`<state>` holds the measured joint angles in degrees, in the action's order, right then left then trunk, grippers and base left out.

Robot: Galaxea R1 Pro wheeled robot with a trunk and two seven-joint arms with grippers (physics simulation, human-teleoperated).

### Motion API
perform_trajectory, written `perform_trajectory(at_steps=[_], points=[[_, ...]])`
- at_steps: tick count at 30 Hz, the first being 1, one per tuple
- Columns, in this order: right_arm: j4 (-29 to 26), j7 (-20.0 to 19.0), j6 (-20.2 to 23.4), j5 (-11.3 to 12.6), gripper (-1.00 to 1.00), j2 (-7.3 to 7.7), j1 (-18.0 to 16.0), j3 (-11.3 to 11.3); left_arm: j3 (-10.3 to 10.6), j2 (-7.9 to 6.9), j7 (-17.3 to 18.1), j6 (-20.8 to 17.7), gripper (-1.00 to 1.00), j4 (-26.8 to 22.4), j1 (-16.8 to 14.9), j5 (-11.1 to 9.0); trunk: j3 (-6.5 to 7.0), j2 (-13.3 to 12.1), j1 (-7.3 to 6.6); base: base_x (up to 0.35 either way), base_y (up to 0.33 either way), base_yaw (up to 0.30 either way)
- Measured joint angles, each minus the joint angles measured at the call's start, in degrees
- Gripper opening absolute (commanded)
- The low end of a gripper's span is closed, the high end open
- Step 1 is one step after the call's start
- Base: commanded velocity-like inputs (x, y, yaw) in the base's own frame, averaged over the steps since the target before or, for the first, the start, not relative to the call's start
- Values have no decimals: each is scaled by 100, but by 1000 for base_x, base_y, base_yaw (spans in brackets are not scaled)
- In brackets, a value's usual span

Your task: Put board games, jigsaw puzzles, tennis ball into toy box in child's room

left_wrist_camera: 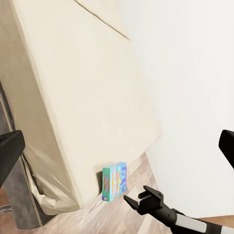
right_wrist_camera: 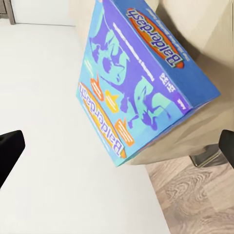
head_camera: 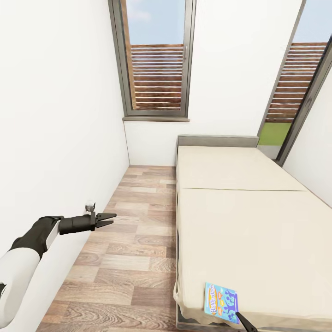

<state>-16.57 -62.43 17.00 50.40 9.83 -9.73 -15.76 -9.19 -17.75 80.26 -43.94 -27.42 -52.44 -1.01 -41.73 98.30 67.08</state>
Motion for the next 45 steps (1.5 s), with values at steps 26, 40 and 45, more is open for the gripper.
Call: perform_trajectory(at_steps=[26, 40, 45], points=[[-1, 18, -4, -4, 100, -39, 0, -734, 8, 17, -13, 7, 100, 0, 0, 1, -466, 1042, 571, 0, 0, 0], [-21, 32, -43, -28, 100, -99, 0, -718, 9, 29, -17, 5, 100, 0, 0, -2, -485, 1083, 593, 0, 0, 0], [-24, 41, -78, -62, 100, -108, 0, -706, 9, 34, -16, 5, 100, 0, 0, -3, -485, 1083, 593, 0, 0, 0]])
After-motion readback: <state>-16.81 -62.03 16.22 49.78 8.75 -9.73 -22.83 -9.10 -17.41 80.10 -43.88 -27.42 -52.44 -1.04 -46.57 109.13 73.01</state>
